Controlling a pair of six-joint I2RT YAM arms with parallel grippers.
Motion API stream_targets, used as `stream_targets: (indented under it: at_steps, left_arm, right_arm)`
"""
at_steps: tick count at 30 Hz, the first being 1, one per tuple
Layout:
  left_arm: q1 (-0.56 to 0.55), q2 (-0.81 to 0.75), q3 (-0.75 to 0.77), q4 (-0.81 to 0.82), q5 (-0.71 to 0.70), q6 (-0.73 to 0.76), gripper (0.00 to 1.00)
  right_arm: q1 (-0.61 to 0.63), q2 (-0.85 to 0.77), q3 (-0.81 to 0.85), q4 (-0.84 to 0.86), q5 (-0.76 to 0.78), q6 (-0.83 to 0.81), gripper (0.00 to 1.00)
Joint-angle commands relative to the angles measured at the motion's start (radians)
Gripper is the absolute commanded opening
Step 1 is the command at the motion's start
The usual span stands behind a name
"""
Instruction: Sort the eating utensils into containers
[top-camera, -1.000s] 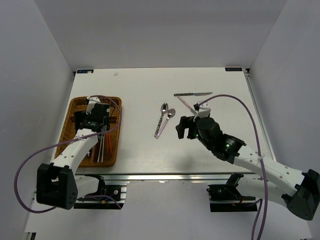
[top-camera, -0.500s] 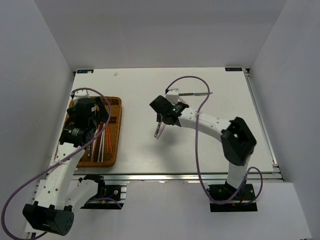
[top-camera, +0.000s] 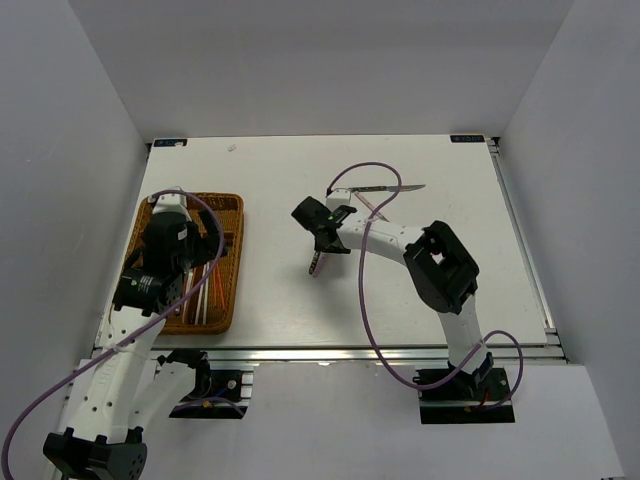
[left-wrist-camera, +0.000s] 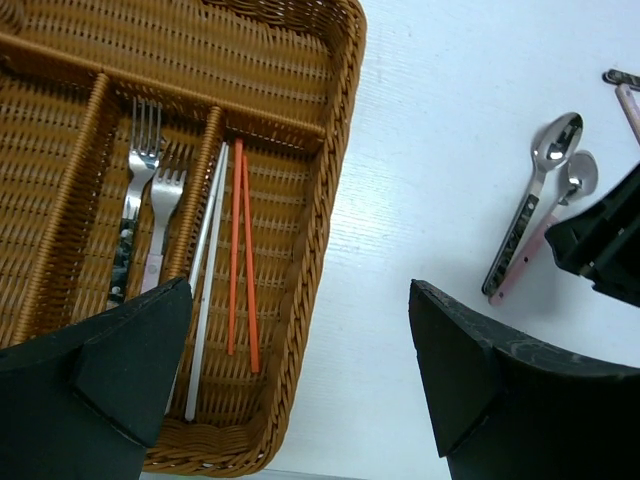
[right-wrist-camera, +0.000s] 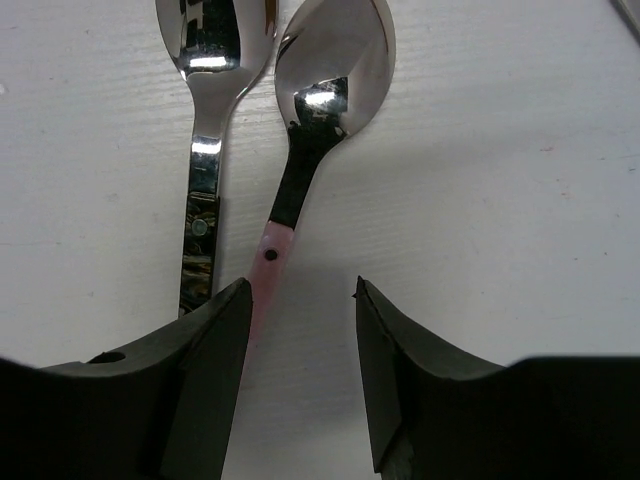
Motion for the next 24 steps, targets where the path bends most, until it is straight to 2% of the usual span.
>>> stream_targets:
  at_steps: [1, 8, 10, 14, 18, 20, 23, 24]
  left_arm:
    - [0.002, -0.005, 0.003, 0.003, 0.058, 0.016, 0.98]
    - [0.002, -0.011, -0.02, 0.02, 0.092, 0.017, 0.98]
    - [0.002, -0.006, -0.023, 0.018, 0.095, 0.013, 0.98]
    - [0.002, 0.003, -0.016, 0.012, 0.113, 0.001, 0.98]
    - [0.002, 0.01, 0.003, 0.011, 0.13, -0.018, 0.98]
    - [0.002, 0.017, 0.02, 0.009, 0.158, -0.026, 0.98]
    - [0.002, 0.018, 0.027, 0.028, 0.22, -0.068, 0.98]
    - [0.002, 0.012, 0.024, 0.055, 0.26, -0.084, 0.98]
  right_arm:
    - [-0.019, 0.004, -0.025, 0.085, -0.018, 0.022, 0.51]
    - [-0.046, -0.036, -0.114, 0.195, -0.063, 0.004, 0.5]
    - [-0.052, -0.025, -0.108, 0.191, -0.072, 0.004, 0.49]
    - [-0.078, 0.041, -0.079, 0.128, -0.107, 0.027, 0.42]
    - [-0.097, 0.047, -0.129, 0.116, -0.141, 0.045, 0.28]
    - [-0.097, 0.012, -0.164, 0.117, -0.13, 0.054, 0.26]
    - [-0.097, -0.068, -0.23, 0.136, -0.126, 0.03, 0.11]
    - [-0.095, -0.094, -0.264, 0.16, -0.133, 0.013, 0.0]
